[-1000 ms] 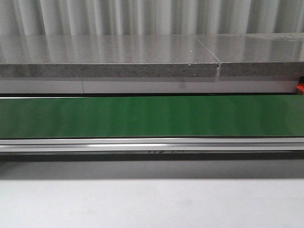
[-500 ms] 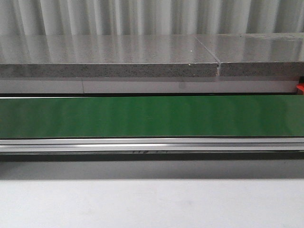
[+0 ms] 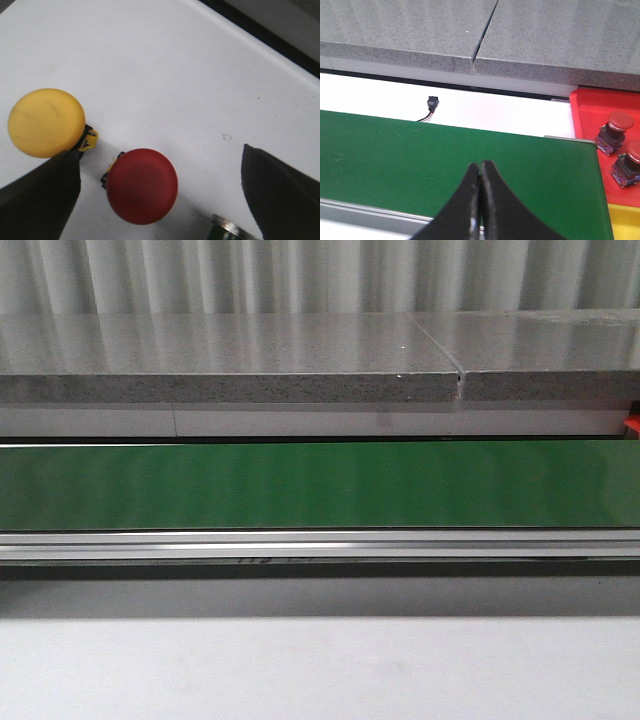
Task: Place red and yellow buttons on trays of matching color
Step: 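Lower the left gripper onto the red button and grasp it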
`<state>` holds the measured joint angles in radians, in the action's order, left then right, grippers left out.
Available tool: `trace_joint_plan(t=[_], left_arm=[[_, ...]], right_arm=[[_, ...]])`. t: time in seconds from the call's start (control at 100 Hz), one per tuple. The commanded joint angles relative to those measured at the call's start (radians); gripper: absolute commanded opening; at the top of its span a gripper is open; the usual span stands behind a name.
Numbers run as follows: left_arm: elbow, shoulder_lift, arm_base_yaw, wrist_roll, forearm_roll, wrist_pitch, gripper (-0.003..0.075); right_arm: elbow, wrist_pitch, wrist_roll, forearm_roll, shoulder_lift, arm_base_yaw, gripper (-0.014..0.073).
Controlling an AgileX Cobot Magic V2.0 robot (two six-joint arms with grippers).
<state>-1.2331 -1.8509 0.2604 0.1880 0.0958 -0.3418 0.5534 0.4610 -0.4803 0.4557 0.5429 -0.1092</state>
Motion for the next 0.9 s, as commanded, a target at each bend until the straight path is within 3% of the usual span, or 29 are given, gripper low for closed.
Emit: trace_joint_plan(t=[0.0, 0.45, 0.52, 0.59, 0.78, 0.89], left_arm=[[-0.039, 0.030, 0.004, 0.009, 0.013, 0.039, 0.0618], [-0.041, -0.017, 0.006, 0.009, 0.013, 0.042, 0.0615], [-0.041, -0.017, 0.006, 0.009, 0.013, 0.042, 0.0580], [-0.041, -0.017, 0.006, 0.009, 0.013, 0.042, 0.0494], [-0.048, -0.006, 0.006, 0.009, 0.013, 0.010, 0.0141], [-0.065, 0.018, 0.006, 0.009, 0.013, -0.016, -0.0001]], right_arm=[[0.033, -0.063, -0.006, 0.008, 0.000, 0.003, -0.0067], [0.033, -0.063, -0.006, 0.008, 0.000, 0.003, -0.0067], [0.033, -0.063, -0.006, 0.008, 0.000, 0.003, -0.0067], [0.033, -0.063, -0.006, 0.008, 0.000, 0.003, -0.0067], [0.033, -0.063, -0.006, 0.008, 0.000, 0.003, -0.0067], [0.033, -0.063, -0.006, 0.008, 0.000, 0.003, -0.0067]])
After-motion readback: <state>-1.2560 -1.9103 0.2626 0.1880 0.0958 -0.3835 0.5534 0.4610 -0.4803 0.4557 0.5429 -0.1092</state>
